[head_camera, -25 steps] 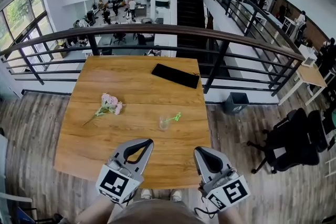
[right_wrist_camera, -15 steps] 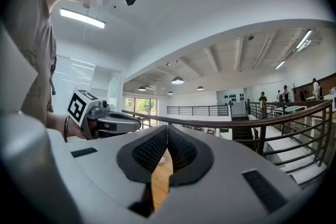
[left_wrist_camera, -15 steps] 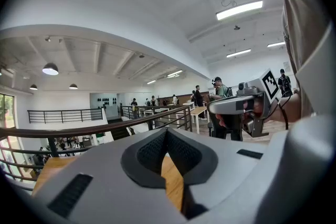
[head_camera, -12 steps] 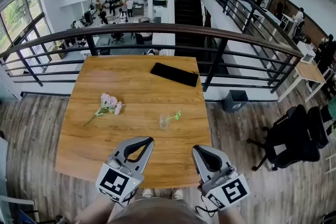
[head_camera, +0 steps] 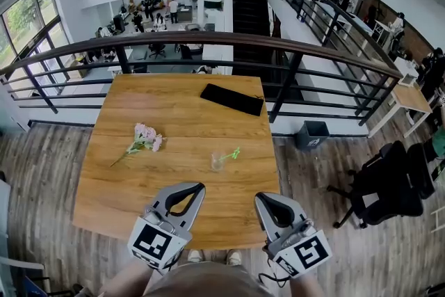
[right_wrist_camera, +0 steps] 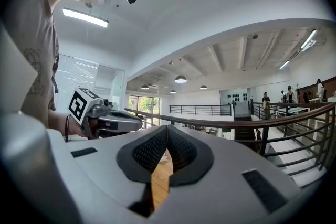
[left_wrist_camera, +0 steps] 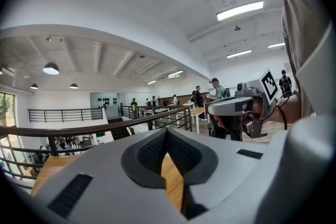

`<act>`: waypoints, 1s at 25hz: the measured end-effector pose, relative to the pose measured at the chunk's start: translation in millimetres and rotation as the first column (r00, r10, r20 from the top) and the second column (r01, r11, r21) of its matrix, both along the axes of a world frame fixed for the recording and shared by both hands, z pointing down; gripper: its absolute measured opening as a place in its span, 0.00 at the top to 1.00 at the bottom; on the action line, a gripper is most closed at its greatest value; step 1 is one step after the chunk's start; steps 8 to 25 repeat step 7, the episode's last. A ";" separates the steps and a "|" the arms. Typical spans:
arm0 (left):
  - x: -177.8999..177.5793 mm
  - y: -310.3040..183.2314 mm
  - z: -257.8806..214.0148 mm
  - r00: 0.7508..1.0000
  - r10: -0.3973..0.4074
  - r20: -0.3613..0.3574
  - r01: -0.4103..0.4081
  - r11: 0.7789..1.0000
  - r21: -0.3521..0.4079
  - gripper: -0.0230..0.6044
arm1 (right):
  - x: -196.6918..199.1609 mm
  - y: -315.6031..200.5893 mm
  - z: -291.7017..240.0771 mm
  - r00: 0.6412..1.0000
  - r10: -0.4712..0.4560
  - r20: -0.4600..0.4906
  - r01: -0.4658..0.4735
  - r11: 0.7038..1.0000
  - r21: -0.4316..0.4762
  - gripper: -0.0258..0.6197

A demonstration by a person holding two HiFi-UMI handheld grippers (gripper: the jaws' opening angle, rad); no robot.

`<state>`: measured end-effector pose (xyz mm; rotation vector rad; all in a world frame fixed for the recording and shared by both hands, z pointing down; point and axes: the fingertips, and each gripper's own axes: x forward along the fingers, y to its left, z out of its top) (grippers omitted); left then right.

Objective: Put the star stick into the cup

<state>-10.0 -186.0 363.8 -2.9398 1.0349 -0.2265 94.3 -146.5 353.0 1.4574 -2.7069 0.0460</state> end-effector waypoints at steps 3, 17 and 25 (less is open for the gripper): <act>-1.7 -0.4 -1.8 1.000 -0.016 -0.017 0.016 1.000 -0.011 0.94 | -1.3 0.0 -2.4 1.000 -0.009 -0.002 0.009 1.000 0.003 0.91; -1.1 0.0 -2.4 1.000 -0.020 -0.017 0.019 1.000 -0.015 0.94 | -2.2 0.4 -4.5 1.000 -0.017 -0.005 0.017 1.000 0.010 0.91; -1.1 0.0 -2.4 1.000 -0.020 -0.017 0.019 1.000 -0.015 0.94 | -2.2 0.4 -4.5 1.000 -0.017 -0.005 0.017 1.000 0.010 0.91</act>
